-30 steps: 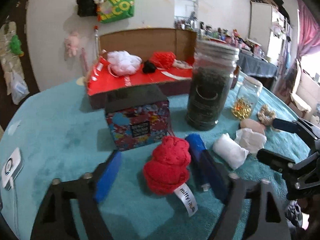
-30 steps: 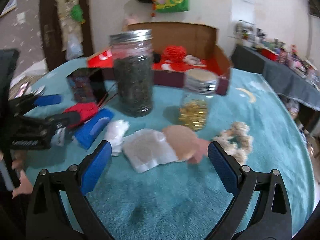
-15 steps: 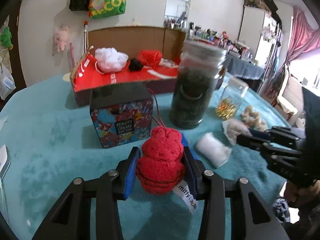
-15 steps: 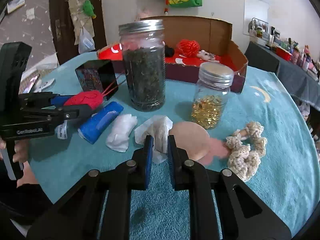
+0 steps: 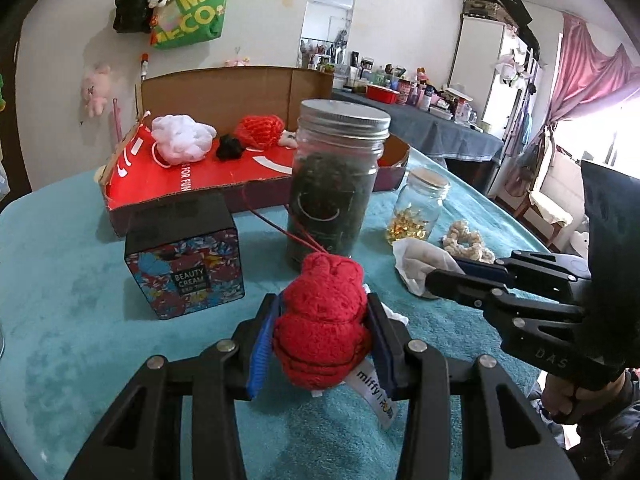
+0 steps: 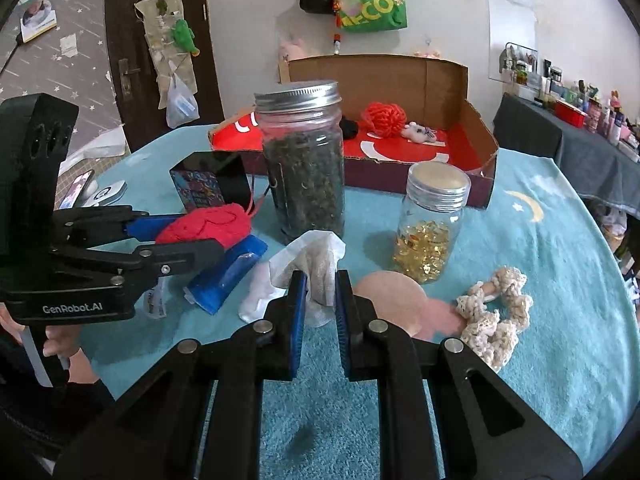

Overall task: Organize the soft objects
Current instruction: 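Lift the red bunny with the left tool while the right tool carries the white cloth toward the box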

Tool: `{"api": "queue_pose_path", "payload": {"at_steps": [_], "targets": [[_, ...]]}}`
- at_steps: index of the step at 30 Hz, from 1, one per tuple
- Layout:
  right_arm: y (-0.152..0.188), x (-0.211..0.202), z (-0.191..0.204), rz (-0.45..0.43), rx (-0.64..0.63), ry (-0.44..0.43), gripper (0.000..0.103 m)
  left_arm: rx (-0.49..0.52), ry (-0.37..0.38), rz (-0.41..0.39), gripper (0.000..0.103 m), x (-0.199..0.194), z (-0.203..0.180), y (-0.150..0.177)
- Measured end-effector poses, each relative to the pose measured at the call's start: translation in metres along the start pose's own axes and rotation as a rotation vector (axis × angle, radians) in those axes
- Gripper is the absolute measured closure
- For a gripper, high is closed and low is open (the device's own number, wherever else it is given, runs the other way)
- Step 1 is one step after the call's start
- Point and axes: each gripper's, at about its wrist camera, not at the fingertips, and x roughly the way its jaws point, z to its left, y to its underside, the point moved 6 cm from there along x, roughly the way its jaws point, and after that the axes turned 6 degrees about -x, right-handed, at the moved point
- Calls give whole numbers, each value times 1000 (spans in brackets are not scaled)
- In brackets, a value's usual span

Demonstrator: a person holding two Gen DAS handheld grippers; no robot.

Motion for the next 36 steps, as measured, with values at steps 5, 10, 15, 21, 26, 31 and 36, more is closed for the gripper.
{"api": "queue_pose_path", "payload": {"at_steps": [5, 10, 15, 21, 26, 31, 36], "targets": [[-1, 1, 0, -2, 11, -12, 90, -20, 22, 13, 58, 1, 1, 2], [-1, 1, 1, 0, 15, -13, 90, -18, 23, 16, 58, 3, 1, 2], [1, 4, -1, 8, 22, -11, 90, -21, 18, 25, 58, 8, 2, 4], [4, 7, -4, 21, 31, -6, 90, -35, 13, 36, 58, 11, 6, 7], [5, 6, -7, 21, 38, -5, 90, -42, 12, 36, 58, 8, 12, 7], [9, 0, -16, 26, 55, 1, 90, -43, -1, 38, 58, -3, 26, 12], [14, -7, -33, 36, 84, 25, 90, -75, -47, 45, 58, -15, 53, 19]]}}
